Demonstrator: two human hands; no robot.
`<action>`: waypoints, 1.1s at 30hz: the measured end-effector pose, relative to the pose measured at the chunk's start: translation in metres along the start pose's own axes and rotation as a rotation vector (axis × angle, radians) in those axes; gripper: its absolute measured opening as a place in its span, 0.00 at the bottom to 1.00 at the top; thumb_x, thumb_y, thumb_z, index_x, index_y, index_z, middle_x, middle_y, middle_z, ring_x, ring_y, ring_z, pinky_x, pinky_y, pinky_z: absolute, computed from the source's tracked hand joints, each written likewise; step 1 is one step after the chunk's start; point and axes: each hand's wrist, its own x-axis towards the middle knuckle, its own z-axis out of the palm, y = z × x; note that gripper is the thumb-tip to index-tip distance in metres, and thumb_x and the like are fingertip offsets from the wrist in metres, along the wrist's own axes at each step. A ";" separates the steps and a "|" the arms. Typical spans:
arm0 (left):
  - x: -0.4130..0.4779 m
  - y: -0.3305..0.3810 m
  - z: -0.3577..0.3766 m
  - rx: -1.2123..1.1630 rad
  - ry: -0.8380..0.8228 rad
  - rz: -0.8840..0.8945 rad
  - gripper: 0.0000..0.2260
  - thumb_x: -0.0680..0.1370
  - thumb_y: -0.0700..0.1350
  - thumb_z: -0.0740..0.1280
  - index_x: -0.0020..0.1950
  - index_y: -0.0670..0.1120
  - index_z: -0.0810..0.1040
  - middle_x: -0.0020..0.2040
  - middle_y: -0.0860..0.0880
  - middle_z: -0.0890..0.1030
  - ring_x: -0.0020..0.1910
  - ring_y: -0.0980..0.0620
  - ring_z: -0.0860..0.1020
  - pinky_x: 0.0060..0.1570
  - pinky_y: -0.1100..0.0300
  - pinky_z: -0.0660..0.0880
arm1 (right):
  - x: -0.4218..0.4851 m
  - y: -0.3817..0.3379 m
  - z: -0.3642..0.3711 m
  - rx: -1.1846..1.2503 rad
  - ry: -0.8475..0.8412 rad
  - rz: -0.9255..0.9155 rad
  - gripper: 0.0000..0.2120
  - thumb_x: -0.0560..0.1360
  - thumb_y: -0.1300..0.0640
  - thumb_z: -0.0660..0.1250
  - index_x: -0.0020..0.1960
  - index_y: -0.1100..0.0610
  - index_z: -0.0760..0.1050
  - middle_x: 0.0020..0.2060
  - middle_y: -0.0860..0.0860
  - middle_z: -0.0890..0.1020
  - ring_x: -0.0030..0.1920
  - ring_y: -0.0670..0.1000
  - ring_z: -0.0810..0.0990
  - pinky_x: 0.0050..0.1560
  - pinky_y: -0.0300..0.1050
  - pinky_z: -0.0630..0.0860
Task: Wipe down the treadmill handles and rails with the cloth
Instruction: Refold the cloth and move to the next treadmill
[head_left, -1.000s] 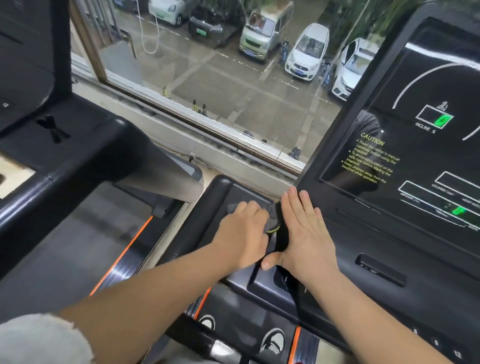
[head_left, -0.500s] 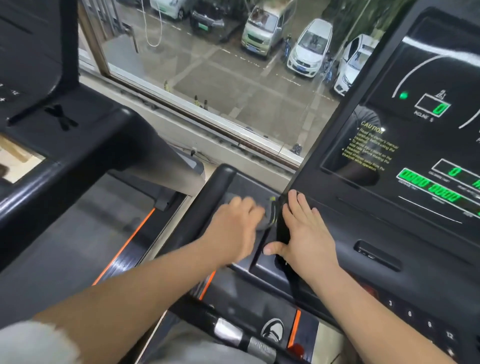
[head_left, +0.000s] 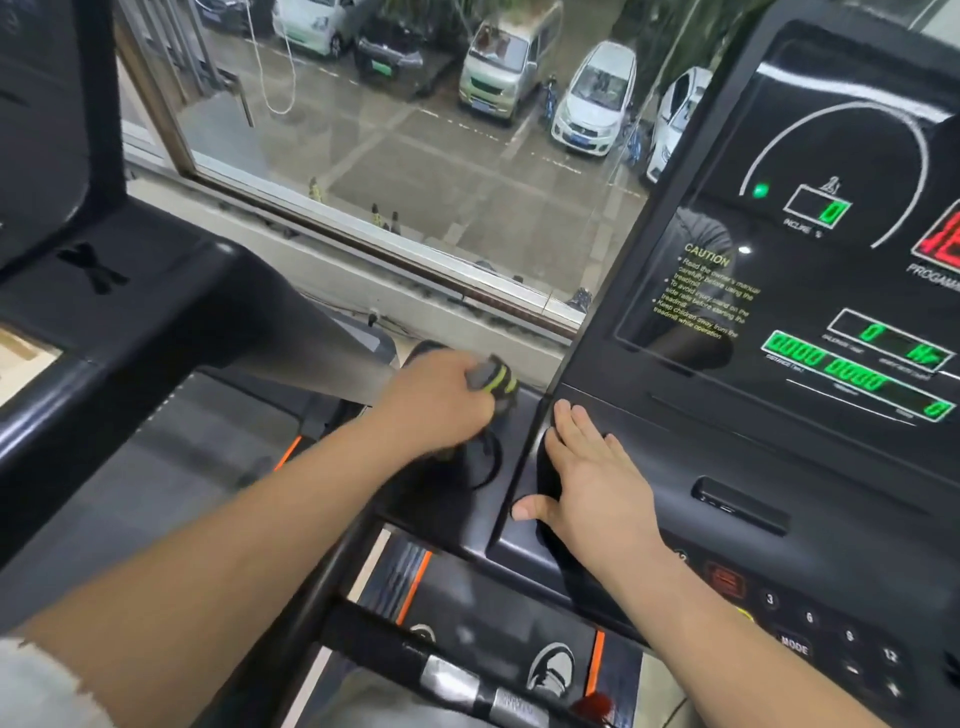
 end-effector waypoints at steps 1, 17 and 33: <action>0.013 0.002 0.000 -0.001 0.089 0.018 0.04 0.74 0.48 0.66 0.43 0.48 0.78 0.42 0.51 0.79 0.45 0.47 0.77 0.39 0.57 0.69 | 0.002 0.000 0.000 -0.021 -0.002 0.001 0.50 0.73 0.27 0.61 0.84 0.54 0.50 0.81 0.46 0.36 0.80 0.45 0.34 0.82 0.51 0.44; -0.028 -0.031 0.065 0.210 -0.043 0.359 0.17 0.77 0.52 0.63 0.65 0.54 0.78 0.59 0.54 0.75 0.58 0.50 0.74 0.50 0.51 0.79 | 0.007 0.003 0.000 0.010 -0.030 0.032 0.50 0.71 0.27 0.64 0.84 0.51 0.53 0.83 0.44 0.41 0.74 0.39 0.30 0.81 0.50 0.46; -0.038 -0.019 0.083 0.176 0.040 0.205 0.14 0.76 0.47 0.61 0.60 0.49 0.79 0.58 0.46 0.75 0.56 0.42 0.75 0.50 0.46 0.78 | 0.000 0.014 0.011 0.017 0.006 -0.044 0.48 0.73 0.26 0.60 0.83 0.52 0.55 0.83 0.46 0.40 0.82 0.45 0.37 0.82 0.52 0.48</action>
